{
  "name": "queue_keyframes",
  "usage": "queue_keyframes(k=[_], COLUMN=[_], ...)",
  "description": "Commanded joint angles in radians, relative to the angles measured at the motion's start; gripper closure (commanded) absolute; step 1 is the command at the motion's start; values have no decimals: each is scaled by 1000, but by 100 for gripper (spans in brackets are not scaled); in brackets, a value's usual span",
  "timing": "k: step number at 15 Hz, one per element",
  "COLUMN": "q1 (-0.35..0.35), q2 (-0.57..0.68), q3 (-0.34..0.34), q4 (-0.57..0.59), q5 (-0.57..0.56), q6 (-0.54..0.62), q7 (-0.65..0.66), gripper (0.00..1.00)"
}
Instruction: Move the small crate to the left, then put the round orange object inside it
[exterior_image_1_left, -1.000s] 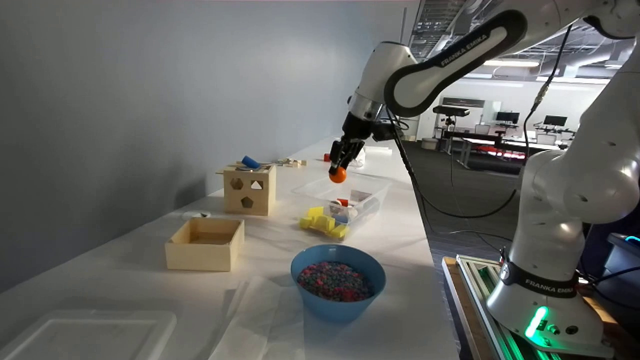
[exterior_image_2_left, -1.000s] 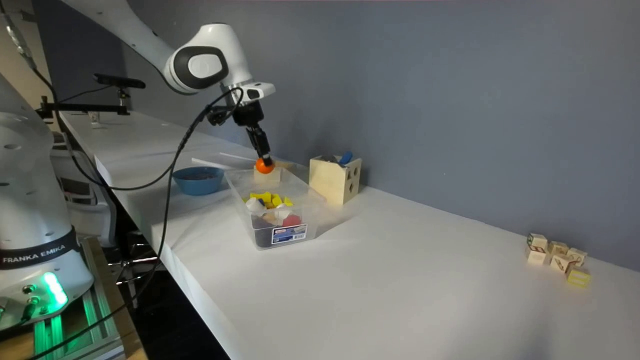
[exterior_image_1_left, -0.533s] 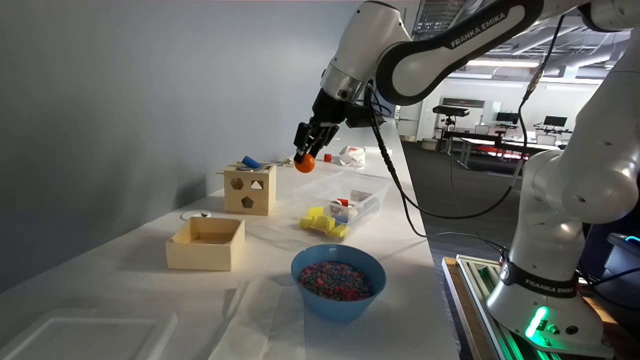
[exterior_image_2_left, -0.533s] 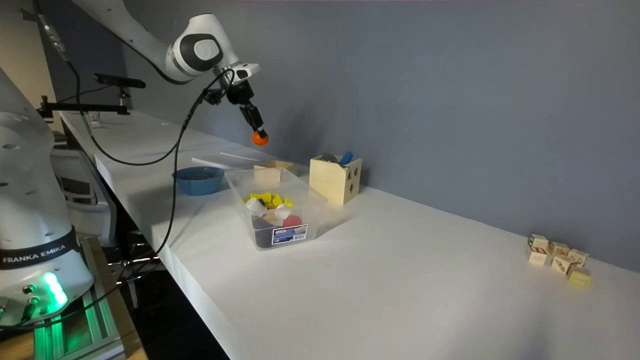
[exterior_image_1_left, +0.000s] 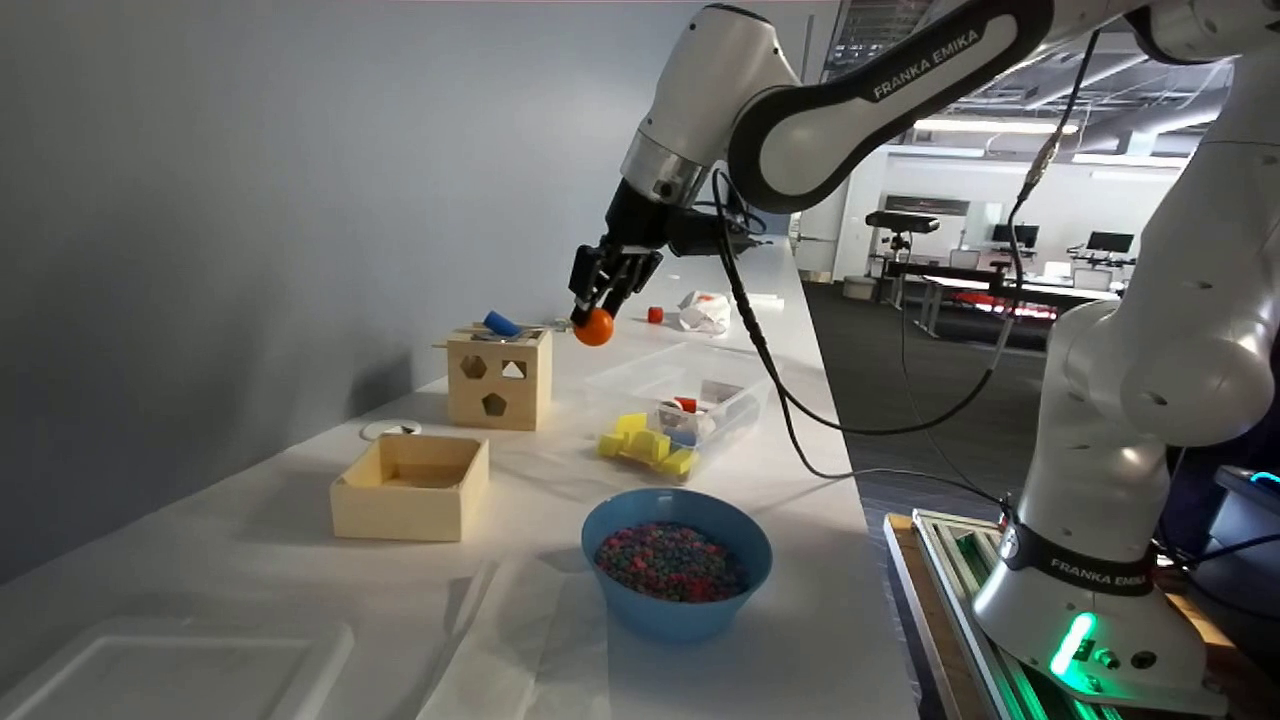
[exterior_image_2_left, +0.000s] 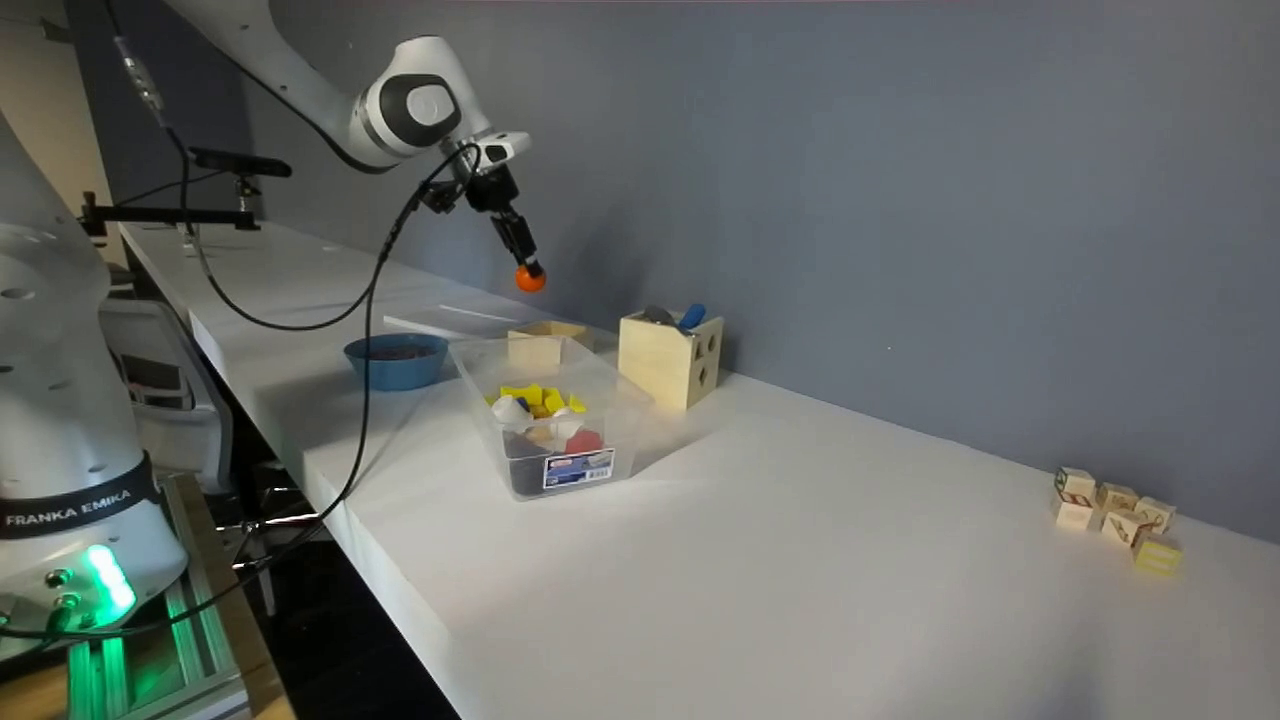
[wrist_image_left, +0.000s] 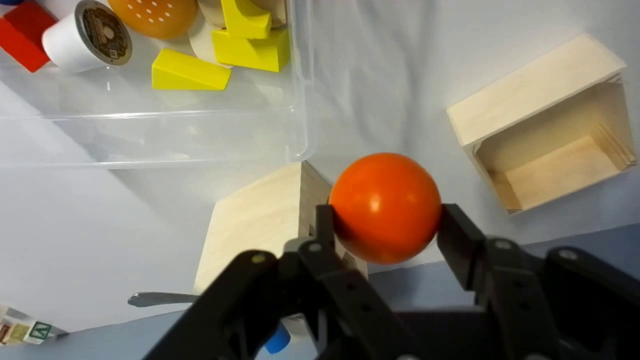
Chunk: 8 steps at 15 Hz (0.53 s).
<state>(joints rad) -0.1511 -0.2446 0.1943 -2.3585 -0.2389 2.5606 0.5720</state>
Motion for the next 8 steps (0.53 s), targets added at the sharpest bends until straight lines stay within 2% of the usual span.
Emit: queue_keyframes(k=[1,5,8], q1=[34,79,152], q2=[68,201,313], q3=[37,82,44], q4=[129,327,435], q5=[-65,-202,-155], q6=[21,-25,-92], q7=[83,137,69], gripper=[70,70,70])
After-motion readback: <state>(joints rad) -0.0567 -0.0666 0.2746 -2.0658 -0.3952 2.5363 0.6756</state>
